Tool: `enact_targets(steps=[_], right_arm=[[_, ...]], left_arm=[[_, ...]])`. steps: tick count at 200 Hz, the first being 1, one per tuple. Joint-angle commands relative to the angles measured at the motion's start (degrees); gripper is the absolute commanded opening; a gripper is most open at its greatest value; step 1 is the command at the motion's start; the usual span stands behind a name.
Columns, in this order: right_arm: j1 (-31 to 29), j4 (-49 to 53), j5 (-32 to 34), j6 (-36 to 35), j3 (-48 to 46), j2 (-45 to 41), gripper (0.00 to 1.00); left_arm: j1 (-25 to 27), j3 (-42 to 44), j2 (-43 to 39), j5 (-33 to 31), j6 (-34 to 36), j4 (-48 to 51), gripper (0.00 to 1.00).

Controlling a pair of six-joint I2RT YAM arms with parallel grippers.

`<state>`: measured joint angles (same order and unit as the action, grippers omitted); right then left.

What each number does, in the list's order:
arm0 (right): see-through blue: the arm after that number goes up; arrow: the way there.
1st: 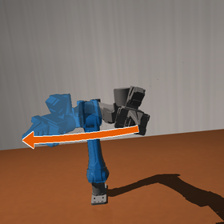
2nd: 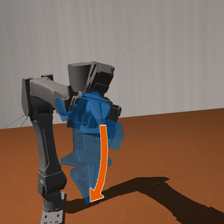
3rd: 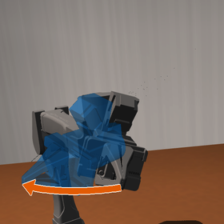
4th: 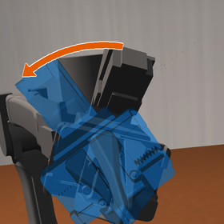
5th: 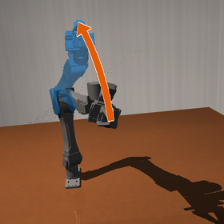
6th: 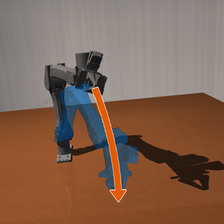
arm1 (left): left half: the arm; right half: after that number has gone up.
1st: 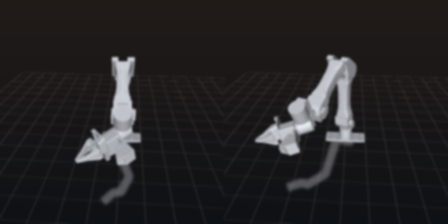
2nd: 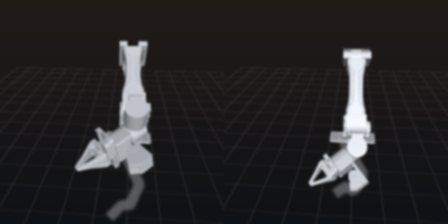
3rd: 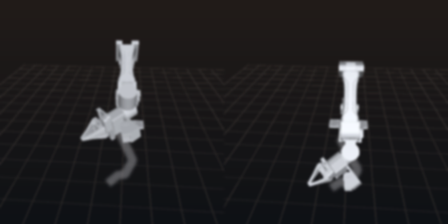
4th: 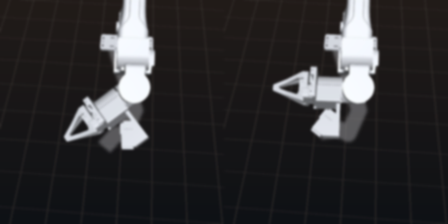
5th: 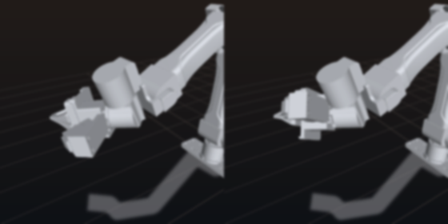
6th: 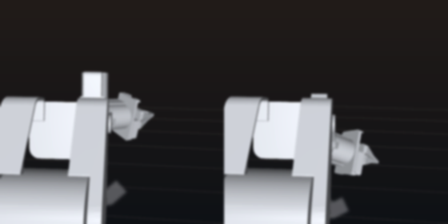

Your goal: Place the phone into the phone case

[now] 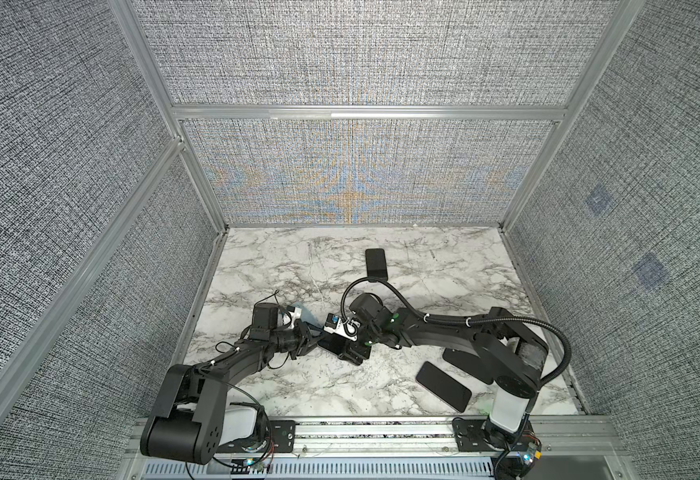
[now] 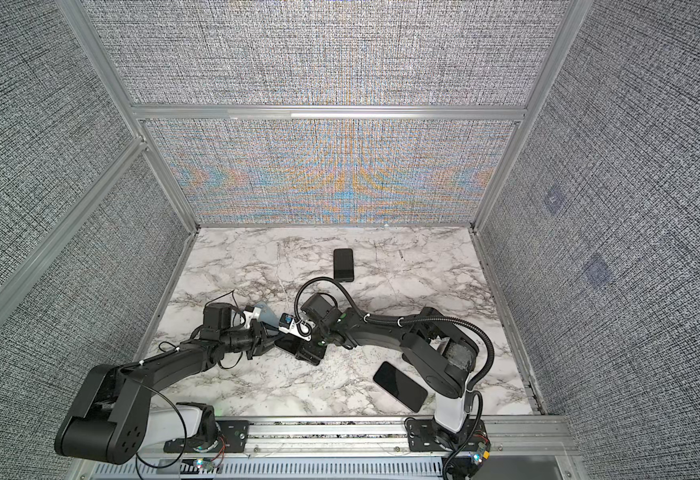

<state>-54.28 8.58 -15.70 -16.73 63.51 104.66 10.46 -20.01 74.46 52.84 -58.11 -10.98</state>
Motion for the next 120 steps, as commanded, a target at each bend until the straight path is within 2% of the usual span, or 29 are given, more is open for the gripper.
enact_targets(steps=[1,38,120], right_arm=[[0.07,-0.89,-1.26,-0.37,0.90,-0.12,0.66],[0.11,-0.39,-1.35,-0.51,1.36,0.02,0.66],[0.14,2.09,-0.66,0.34,2.46,0.16,0.70]], left_arm=[[0.00,-0.21,0.30,0.33,1.76,-0.61,0.27],[-0.01,-0.25,0.51,-0.05,2.20,-0.56,0.20],[0.00,-1.00,-0.47,-1.72,3.53,1.05,0.11]])
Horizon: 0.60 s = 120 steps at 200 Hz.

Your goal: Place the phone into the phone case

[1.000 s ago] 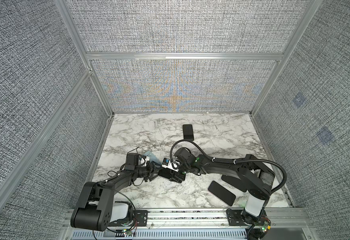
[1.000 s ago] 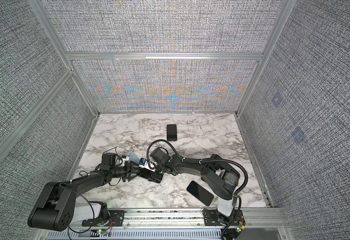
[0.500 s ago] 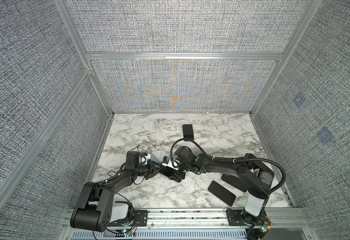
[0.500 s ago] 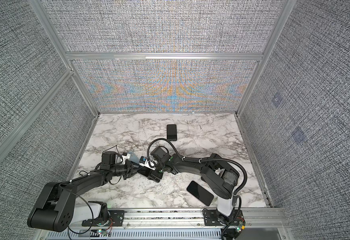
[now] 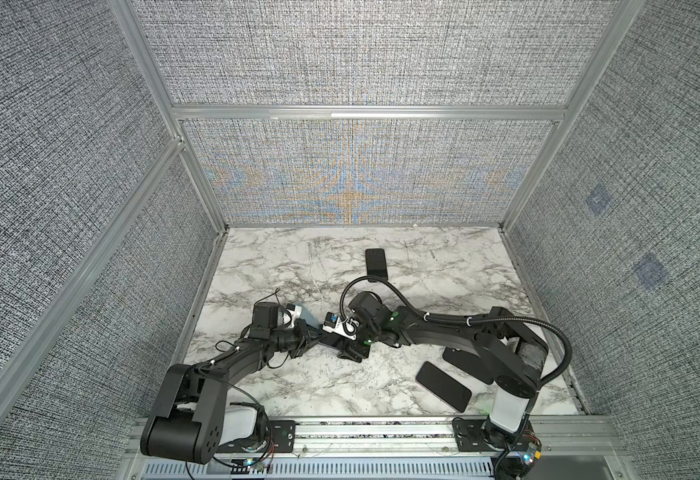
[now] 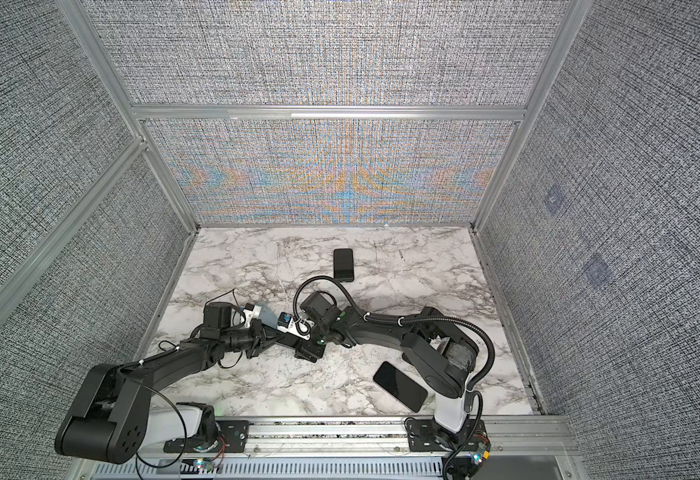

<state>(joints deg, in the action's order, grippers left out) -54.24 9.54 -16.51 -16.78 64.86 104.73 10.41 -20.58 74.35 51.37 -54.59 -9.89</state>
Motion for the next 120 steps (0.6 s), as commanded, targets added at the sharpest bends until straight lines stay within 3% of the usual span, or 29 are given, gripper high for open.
enact_targets(steps=[1,61,93,120], right_arm=[[0.09,1.29,0.20,0.40,1.17,0.11,0.70],[0.16,7.69,2.53,5.30,1.94,-7.17,0.79],[1.91,11.08,2.25,15.91,1.00,-13.48,0.79],[8.21,11.70,-3.66,26.85,-0.71,-18.00,0.79]], left_arm=[[0.04,-0.43,-0.35,-0.28,0.05,-0.04,0.11],[0.07,-2.27,0.63,1.16,0.24,-2.28,0.10],[0.04,-5.37,0.41,3.40,-0.03,-2.64,0.08],[0.04,-7.80,-0.19,5.75,0.00,-3.07,0.06]])
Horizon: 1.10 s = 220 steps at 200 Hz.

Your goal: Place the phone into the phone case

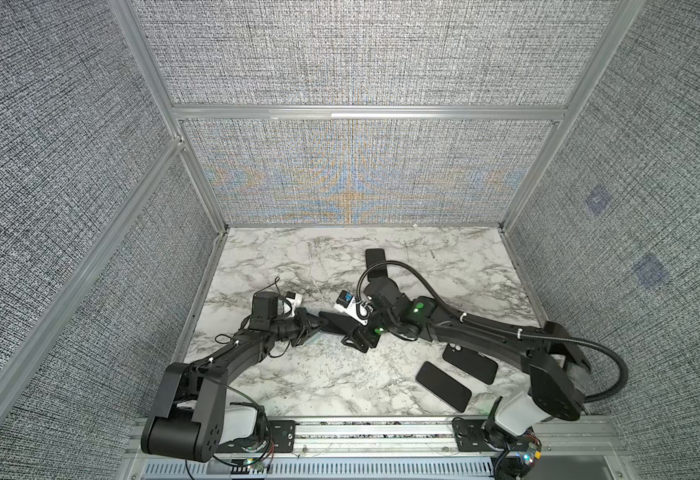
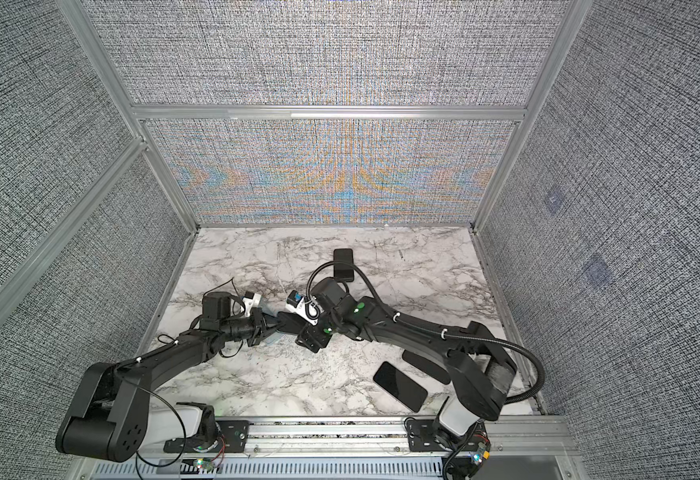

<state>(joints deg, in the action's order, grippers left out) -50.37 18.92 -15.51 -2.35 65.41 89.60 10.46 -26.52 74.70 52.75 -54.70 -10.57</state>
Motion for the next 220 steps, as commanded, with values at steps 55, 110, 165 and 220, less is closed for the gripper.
enact_targets(steps=[55,110,165,220], right_arm=[[21.28,-17.15,-33.85,38.83,-12.73,-5.04,0.74],[26.74,-55.40,-43.76,65.26,-24.32,-0.51,0.65],[26.54,-62.33,-43.48,68.33,-25.15,3.03,0.60],[25.83,-72.24,-44.21,74.32,-25.50,6.81,0.47]], left_arm=[[0.02,-3.60,0.29,8.85,-4.79,-10.72,0.04],[0.11,-3.54,1.39,11.11,-9.39,-18.08,0.03],[0.96,-3.44,2.95,11.64,-12.61,-23.22,0.03],[2.01,-3.45,4.71,11.99,-15.07,-27.95,0.03]])
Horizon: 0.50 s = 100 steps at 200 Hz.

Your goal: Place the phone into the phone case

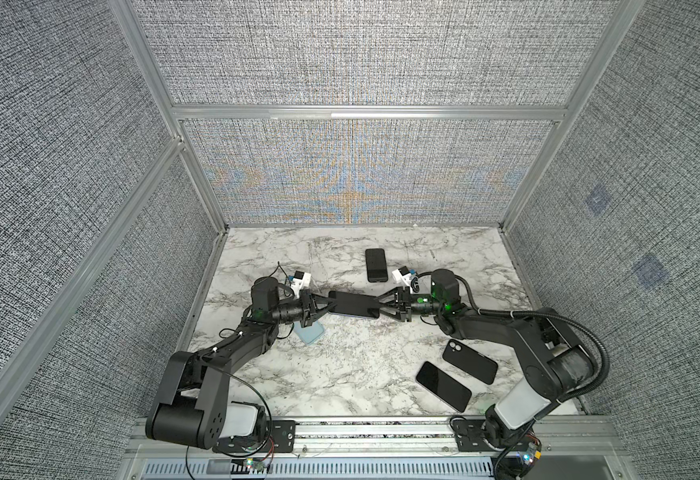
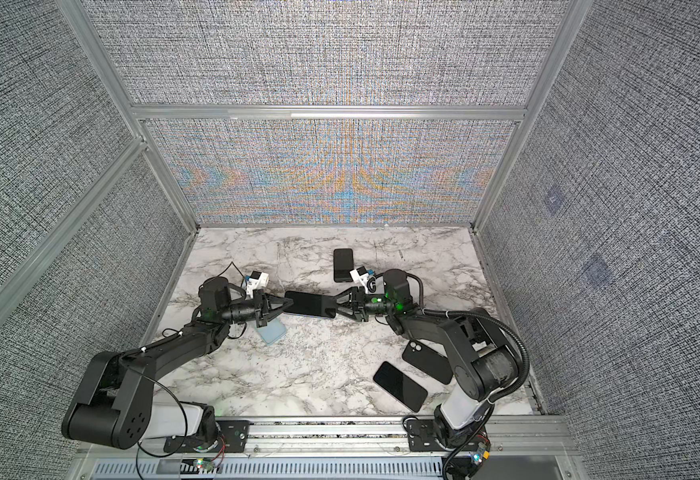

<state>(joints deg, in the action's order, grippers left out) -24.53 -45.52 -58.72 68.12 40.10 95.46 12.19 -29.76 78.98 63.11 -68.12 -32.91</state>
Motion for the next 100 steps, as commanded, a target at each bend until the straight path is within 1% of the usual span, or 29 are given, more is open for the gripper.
enact_targets(steps=[1,55,100], right_arm=[[0.00,-7.91,-1.02,3.86,-0.19,1.00,0.47],[0.01,-8.76,-0.87,4.44,-0.43,0.70,0.35],[0.16,-14.70,-1.41,8.18,-0.81,2.31,0.23]], left_arm=[[0.29,-0.17,0.45,1.65,-1.66,-5.65,0.03],[0.41,0.27,0.59,1.65,-1.59,-6.12,0.03],[0.49,0.66,0.65,1.53,-1.32,-5.95,0.03]])
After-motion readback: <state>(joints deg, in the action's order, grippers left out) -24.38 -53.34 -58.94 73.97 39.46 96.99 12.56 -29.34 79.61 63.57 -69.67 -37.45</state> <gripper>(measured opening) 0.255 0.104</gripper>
